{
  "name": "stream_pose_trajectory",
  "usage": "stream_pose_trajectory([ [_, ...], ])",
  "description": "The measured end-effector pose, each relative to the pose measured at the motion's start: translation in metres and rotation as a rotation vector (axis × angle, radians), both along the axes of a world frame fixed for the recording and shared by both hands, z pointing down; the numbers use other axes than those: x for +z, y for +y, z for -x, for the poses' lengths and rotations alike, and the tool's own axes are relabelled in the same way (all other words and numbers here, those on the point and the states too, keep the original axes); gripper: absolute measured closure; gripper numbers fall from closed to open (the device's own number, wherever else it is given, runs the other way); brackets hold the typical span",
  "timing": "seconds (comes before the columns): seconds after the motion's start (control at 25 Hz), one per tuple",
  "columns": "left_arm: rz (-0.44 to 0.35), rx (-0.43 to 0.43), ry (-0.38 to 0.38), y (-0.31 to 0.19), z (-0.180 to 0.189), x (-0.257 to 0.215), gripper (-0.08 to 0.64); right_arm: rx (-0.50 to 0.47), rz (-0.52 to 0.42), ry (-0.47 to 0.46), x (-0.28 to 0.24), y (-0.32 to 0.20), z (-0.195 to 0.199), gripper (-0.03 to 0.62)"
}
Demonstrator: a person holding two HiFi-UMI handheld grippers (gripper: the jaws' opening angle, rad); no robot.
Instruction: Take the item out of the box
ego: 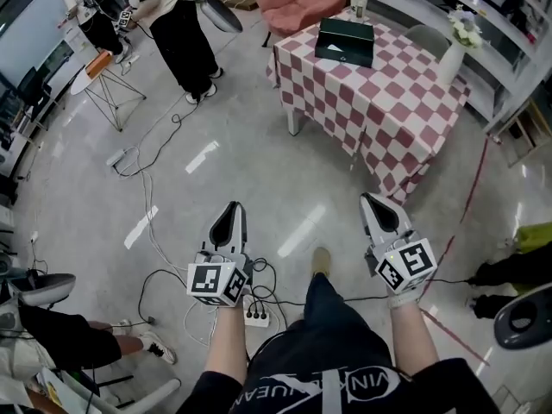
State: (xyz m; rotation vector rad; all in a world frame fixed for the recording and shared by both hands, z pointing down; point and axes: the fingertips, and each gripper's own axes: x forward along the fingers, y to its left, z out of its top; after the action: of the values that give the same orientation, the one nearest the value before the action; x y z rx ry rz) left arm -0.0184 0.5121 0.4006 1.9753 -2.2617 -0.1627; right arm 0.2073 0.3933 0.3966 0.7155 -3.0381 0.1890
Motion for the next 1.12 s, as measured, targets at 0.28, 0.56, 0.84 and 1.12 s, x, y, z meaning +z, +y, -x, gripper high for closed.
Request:
stream_pose_trajectory([
  [0.28, -0.009, 0.006, 0.008, -0.081, 0.023, 0.004, 0.531, 0.029, -0.009, 0.021, 0.010, -0.080, 0.026, 0.588],
  [0.56, -0.002, 0.023, -0.016, -0.149, 0.035, -0.003, 0.531, 0.026, 0.012, 0.025, 0.006, -0.147, 0.044, 0.587],
  [0.84, -0.010, 0.008, -0.012, -0.210, 0.048, -0.009, 0.531, 0.033, 0.031, 0.035, 0.005, -0.213, 0.048, 0.588],
  [1.12, 0.016, 0.021, -0.017, -0.257, 0.042, -0.005, 0.531, 0.032, 0.064, 0.024, 0.015, -0.254, 0.046, 0.586],
])
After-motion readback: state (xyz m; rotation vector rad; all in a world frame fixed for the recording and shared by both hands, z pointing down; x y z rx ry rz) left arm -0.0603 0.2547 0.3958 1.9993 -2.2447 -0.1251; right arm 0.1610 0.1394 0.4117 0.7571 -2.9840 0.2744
